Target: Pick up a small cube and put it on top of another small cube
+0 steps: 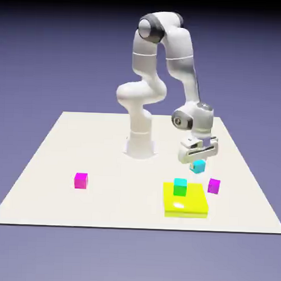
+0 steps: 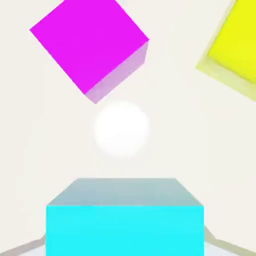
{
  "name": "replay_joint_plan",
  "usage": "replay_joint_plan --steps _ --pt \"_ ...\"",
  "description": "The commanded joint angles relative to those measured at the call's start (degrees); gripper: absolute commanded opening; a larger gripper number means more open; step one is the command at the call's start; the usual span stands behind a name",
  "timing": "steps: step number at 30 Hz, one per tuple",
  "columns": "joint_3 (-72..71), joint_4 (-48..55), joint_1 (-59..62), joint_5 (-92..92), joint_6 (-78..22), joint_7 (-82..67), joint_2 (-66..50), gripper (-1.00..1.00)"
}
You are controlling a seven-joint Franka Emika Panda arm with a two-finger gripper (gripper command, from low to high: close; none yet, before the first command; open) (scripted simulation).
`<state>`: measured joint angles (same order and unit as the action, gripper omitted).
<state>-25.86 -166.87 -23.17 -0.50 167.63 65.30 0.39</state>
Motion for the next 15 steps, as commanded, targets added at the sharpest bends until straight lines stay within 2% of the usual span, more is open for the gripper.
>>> replay_joint_plan --steps 1,3,13,15 --pt "-2.14 -0.35 1.70 2.53 -0.94 -1.89 1.30 -1.00" --pt "-2.78 -0.47 2.13 3.33 -1.24 -2.49 1.71 -1.00" --pt "14.29 17.23 12.29 3.34 -25.43 -24.18 8.16 -1.00" --pt "14.48 16.96 12.19 2.63 -23.12 -23.66 6.09 -1.00"
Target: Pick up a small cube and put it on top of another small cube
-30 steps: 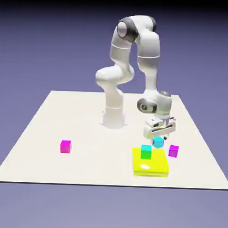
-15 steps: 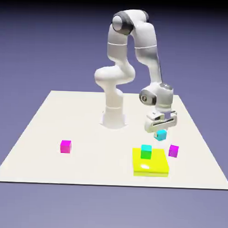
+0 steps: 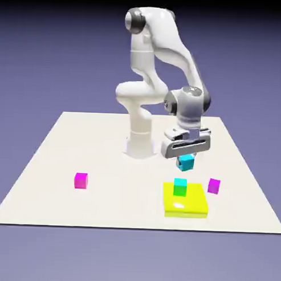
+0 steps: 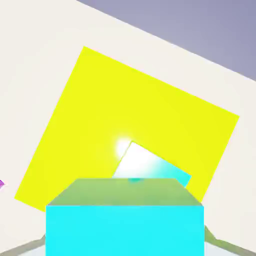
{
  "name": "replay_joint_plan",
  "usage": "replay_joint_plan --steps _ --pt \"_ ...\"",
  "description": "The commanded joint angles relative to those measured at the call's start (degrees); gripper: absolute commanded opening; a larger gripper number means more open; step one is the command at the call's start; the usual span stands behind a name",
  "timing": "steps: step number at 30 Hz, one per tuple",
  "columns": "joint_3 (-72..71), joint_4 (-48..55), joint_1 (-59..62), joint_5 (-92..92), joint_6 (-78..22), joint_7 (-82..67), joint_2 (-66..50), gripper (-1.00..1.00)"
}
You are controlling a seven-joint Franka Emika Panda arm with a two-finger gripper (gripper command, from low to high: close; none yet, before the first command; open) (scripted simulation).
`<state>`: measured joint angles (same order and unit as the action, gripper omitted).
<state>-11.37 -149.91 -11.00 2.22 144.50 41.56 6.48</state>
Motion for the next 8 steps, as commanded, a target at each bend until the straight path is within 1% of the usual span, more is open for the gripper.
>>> replay_joint_plan --steps 1,4,5,6,7,8 --pt "0.17 -0.27 -0.08 -0.81 2.32 0.59 -2.08 -1.00" --pt "0.73 -1.10 -0.40 -2.95 9.26 2.15 -8.30 -1.00" --pt "0.77 -1.15 -0.42 -3.09 9.73 2.25 -8.72 -1.00" --pt "0.77 -1.15 -0.42 -3.10 9.74 2.25 -8.72 1.00" --pt "0.77 -1.15 -0.42 -3.10 9.74 2.25 -8.72 1.00" --pt "0.58 -0.88 -0.31 -2.38 7.42 1.73 -6.65 1.00"
